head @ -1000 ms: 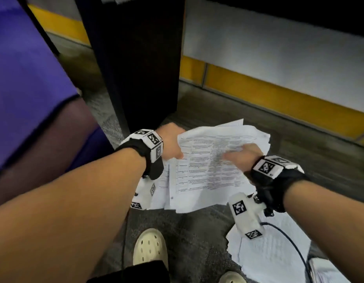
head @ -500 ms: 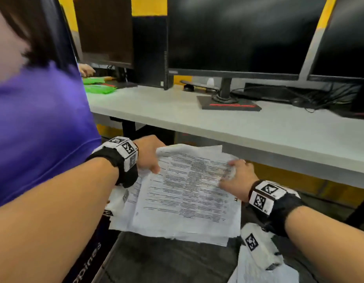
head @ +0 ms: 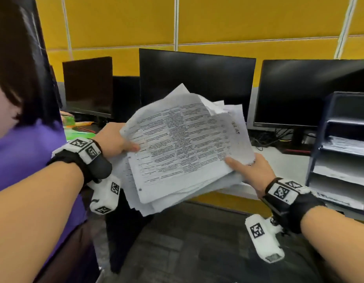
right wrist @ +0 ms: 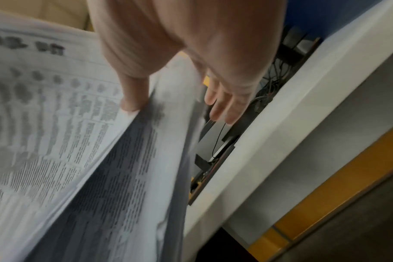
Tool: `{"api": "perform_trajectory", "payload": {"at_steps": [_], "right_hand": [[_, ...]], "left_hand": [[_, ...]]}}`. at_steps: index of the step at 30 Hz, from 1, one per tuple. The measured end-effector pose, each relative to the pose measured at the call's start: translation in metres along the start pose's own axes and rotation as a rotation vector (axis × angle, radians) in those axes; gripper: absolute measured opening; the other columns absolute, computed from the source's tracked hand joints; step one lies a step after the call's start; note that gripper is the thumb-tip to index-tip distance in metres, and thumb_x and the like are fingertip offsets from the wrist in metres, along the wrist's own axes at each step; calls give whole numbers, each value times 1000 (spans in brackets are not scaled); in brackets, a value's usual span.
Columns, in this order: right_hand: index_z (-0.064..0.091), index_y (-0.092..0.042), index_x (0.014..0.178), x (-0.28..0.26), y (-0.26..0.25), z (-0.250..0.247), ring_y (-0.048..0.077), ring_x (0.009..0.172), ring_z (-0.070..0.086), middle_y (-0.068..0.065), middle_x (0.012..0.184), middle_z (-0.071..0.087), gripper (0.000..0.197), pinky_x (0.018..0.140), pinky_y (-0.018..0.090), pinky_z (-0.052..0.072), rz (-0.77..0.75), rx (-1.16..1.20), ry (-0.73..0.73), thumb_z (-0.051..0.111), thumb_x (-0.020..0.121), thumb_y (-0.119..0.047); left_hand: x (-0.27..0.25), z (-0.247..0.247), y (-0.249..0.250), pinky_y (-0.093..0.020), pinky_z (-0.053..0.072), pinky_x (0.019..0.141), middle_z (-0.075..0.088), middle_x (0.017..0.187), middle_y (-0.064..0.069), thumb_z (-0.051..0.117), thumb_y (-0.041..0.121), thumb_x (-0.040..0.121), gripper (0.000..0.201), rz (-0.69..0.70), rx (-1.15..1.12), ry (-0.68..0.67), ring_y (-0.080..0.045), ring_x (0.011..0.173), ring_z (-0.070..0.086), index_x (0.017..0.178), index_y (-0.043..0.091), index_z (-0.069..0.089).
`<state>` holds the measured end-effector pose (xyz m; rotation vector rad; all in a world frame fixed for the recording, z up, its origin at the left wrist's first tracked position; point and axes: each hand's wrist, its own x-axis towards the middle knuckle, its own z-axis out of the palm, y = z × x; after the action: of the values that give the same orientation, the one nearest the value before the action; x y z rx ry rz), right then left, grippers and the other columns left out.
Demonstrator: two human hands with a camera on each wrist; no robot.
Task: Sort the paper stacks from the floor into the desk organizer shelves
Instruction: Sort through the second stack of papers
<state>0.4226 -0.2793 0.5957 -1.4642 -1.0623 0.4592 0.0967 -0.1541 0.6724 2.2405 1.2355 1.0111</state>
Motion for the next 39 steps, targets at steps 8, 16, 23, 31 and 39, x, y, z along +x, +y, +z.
{"api": "perform_trajectory", "payload": {"at_steps": [8, 16, 23, 31, 39], "right_hand": [[55, -2, 125, 29, -27, -9, 43, 110, 60, 20, 119, 65, 85, 94, 58, 47, 124, 569, -149, 89, 55, -35], [52, -11, 130, 70, -56, -12, 26, 109, 64, 8, 122, 65, 85, 92, 43, 51, -136, 646, 60, 88, 55, -27], [65, -7, 108, 98, -54, -32, 30, 95, 69, 12, 107, 71, 47, 88, 48, 54, -156, 474, 81, 83, 65, -5], [67, -21, 94, 139, -20, -52, 32, 101, 66, 11, 110, 69, 34, 95, 51, 49, -125, 334, 211, 81, 69, -3], [64, -9, 108, 138, -26, -54, 26, 96, 66, 6, 106, 68, 39, 94, 48, 50, -192, 105, 274, 78, 72, -2]], "left_hand": [[29, 67, 14, -39, 57, 82, 76, 87, 0, 72, -10, 75, 33, -98, -710, 104, -22, 87, 72, 100, 11, 69], [46, 108, 27, -54, 52, 92, 73, 106, -10, 83, 1, 66, 45, -106, -910, 208, -31, 99, 69, 106, 14, 69], [73, 132, 42, -46, 57, 86, 73, 99, -4, 78, -1, 75, 33, -95, -850, 192, -24, 93, 69, 98, 20, 66], [110, 135, 47, -24, 58, 75, 71, 108, 1, 80, 27, 77, 45, -9, -638, -35, -13, 96, 69, 117, 16, 62], [124, 136, 76, -26, 50, 66, 69, 89, 4, 63, 31, 92, 11, 123, -500, 127, -11, 81, 65, 96, 22, 64]]}}
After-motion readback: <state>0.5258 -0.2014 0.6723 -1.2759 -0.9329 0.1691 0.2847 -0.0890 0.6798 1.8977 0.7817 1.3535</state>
